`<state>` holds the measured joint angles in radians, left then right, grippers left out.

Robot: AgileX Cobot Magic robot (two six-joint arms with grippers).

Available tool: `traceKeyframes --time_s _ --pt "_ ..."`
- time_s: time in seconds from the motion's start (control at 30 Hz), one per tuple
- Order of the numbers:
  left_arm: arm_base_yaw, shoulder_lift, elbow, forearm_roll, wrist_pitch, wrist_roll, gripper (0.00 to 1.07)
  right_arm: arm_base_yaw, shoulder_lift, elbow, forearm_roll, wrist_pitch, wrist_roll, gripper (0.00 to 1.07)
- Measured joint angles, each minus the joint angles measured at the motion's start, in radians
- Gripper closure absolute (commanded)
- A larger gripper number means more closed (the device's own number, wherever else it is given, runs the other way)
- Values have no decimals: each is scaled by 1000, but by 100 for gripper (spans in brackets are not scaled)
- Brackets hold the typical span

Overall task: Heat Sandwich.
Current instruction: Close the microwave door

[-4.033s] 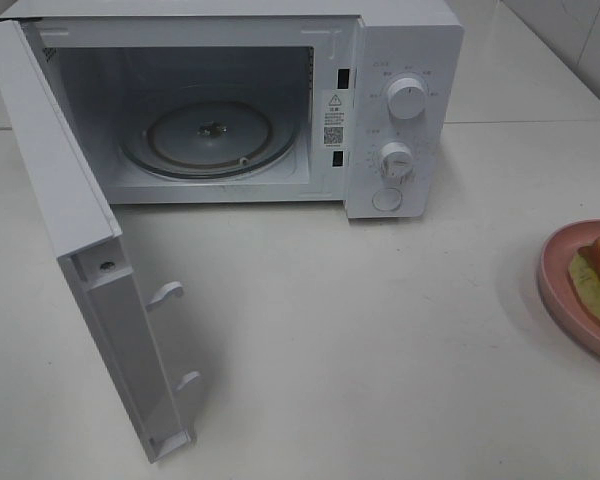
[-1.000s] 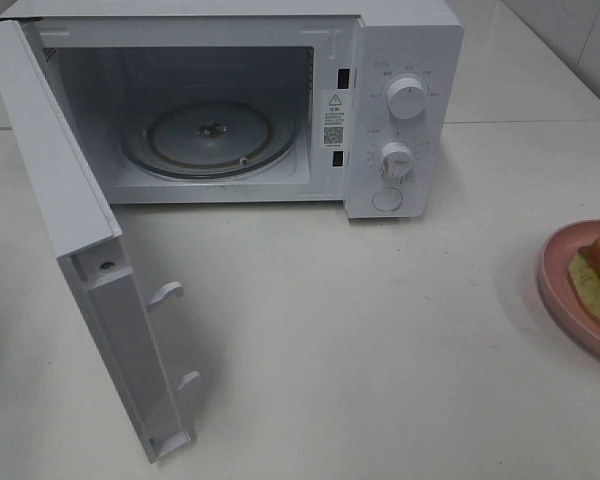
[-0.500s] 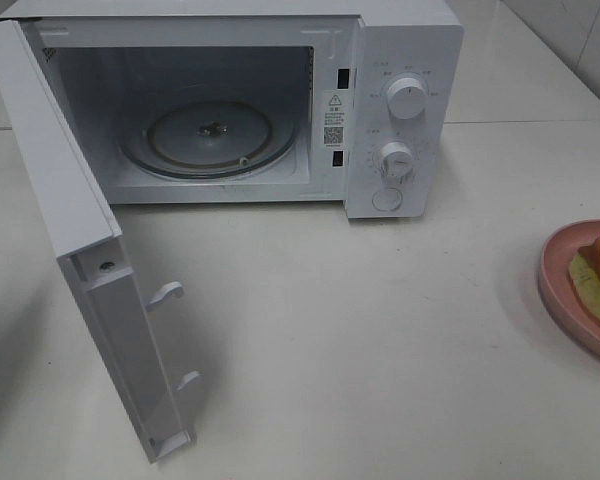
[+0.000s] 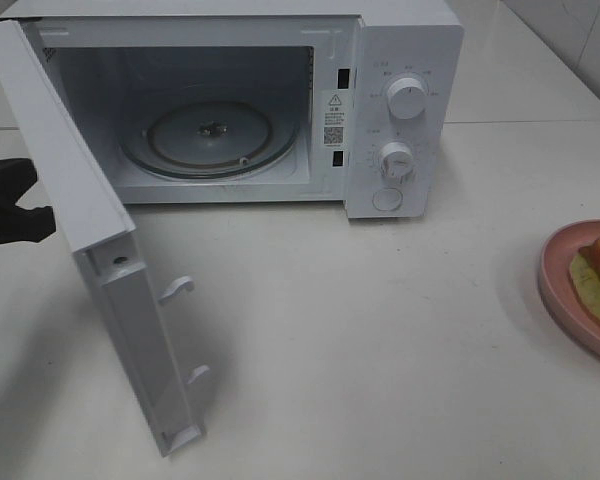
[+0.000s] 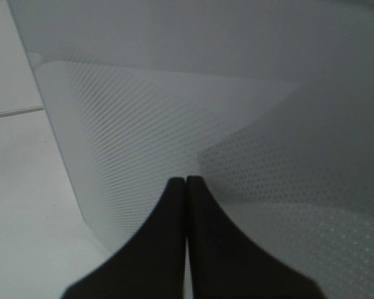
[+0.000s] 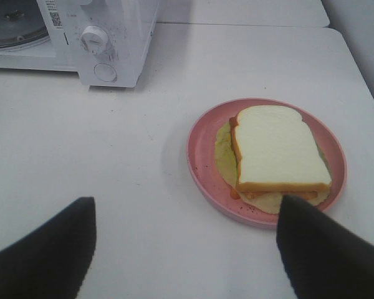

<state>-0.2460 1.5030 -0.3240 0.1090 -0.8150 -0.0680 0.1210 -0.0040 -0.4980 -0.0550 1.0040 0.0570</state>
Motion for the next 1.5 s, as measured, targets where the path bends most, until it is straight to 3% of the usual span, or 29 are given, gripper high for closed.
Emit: traceKeyframes --time_s 0.17,0.3,0.6,0.83,1.07,1.2,1.5 --pt "-58 40 -32 -58 -11 6 107 0 0 0 0 0 0 31" --pt "-122 80 -68 -99 -17 41 107 0 0 0 0 0 0 31" --pt "-268 159 -174 -290 -23 127 107 0 0 0 0 0 0 31" --pt "-327 198 -249 -352 -21 167 107 0 0 0 0 0 0 31" --pt "-396 256 -367 -471 -5 247 107 0 0 0 0 0 0 31" --pt "-430 291 -427 -511 9 280 107 0 0 0 0 0 0 31" --pt "-477 367 -536 -531 35 294 107 0 0 0 0 0 0 31"
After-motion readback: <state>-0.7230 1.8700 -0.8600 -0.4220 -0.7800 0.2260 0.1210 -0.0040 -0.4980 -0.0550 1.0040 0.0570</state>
